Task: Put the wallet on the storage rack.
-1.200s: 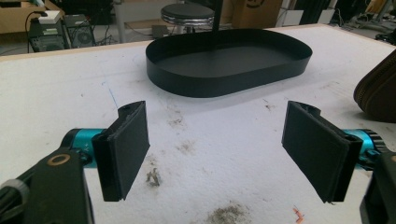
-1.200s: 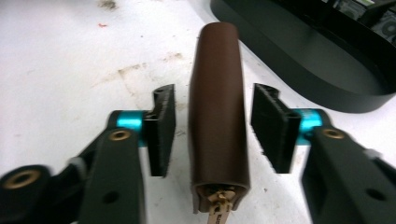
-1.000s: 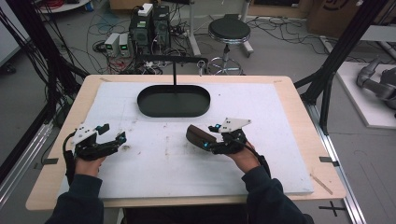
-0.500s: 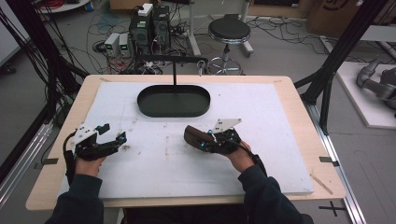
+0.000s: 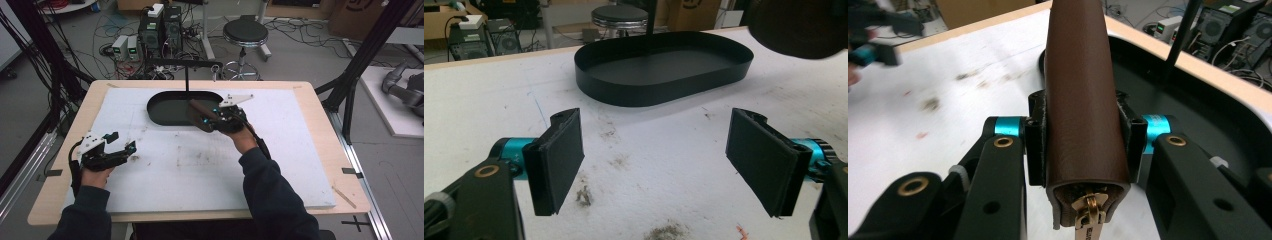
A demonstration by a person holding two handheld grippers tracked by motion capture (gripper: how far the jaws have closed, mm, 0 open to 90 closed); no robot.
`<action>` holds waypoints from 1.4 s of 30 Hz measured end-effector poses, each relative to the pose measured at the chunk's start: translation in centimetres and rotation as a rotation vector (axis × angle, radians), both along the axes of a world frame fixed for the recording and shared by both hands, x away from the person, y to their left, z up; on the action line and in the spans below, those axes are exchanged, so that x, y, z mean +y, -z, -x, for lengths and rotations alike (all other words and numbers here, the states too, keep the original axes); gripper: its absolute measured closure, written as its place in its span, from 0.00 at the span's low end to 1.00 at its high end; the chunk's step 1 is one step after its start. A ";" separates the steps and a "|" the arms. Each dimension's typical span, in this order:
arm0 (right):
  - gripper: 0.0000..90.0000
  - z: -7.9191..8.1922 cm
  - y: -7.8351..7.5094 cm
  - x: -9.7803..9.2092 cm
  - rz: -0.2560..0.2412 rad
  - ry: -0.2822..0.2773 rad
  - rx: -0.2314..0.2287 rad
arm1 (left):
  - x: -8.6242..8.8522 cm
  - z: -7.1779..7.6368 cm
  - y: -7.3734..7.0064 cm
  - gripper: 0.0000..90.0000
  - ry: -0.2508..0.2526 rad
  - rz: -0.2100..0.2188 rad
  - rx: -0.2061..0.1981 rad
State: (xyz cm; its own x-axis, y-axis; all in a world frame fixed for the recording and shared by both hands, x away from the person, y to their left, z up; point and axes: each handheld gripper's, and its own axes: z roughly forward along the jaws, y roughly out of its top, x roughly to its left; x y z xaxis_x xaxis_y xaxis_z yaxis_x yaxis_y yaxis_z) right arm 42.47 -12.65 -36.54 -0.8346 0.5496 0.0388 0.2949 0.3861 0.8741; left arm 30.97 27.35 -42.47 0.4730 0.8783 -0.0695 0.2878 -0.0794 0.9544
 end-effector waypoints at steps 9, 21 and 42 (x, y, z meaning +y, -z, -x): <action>0.73 -5.1 0.5 3.5 0.042 0.073 0.005 | 0.0 -0.1 0.0 0.25 0.012 -0.003 0.001; 0.73 -9.4 4.7 6.3 -0.019 0.182 0.172 | 0.2 -0.3 0.2 0.25 0.014 0.001 0.002; 0.41 -6.5 1.0 1.5 0.058 0.274 0.023 | -0.3 -0.6 0.1 0.25 0.023 0.013 0.003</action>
